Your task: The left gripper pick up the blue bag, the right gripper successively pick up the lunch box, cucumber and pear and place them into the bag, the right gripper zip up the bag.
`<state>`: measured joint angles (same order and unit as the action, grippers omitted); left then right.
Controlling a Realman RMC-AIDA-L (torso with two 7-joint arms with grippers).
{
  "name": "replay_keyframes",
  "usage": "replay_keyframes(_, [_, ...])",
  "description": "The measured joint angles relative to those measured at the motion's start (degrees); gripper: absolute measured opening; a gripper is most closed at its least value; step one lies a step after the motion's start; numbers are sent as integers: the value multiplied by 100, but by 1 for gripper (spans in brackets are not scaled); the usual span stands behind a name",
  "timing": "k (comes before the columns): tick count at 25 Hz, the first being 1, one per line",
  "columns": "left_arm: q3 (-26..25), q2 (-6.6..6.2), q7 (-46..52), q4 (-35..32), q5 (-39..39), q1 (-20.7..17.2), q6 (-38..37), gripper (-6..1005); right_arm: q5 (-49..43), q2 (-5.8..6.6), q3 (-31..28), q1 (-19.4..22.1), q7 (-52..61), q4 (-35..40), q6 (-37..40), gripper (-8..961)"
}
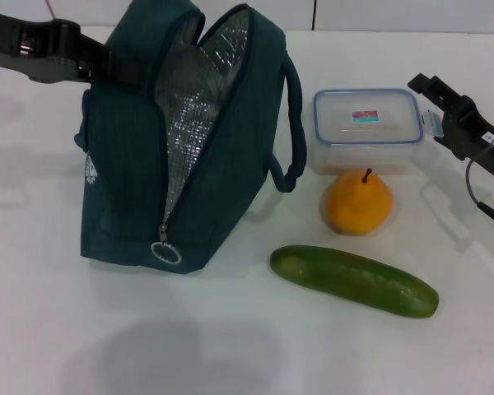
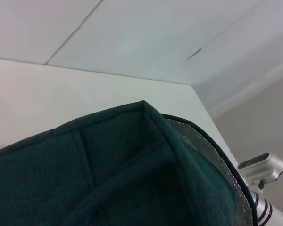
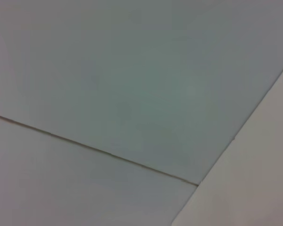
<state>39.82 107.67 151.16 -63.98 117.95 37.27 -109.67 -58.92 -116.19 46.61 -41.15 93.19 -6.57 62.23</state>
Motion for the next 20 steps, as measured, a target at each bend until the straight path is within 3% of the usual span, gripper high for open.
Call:
replay_keyframes(9, [14, 0, -7, 0, 0, -17, -5, 38, -84, 0, 11, 188, -341, 192, -39, 701])
replay_keyframes(20, [18, 0, -45, 0, 0, -19, -3, 38, -146, 0, -2, 247, -351, 228, -23, 322])
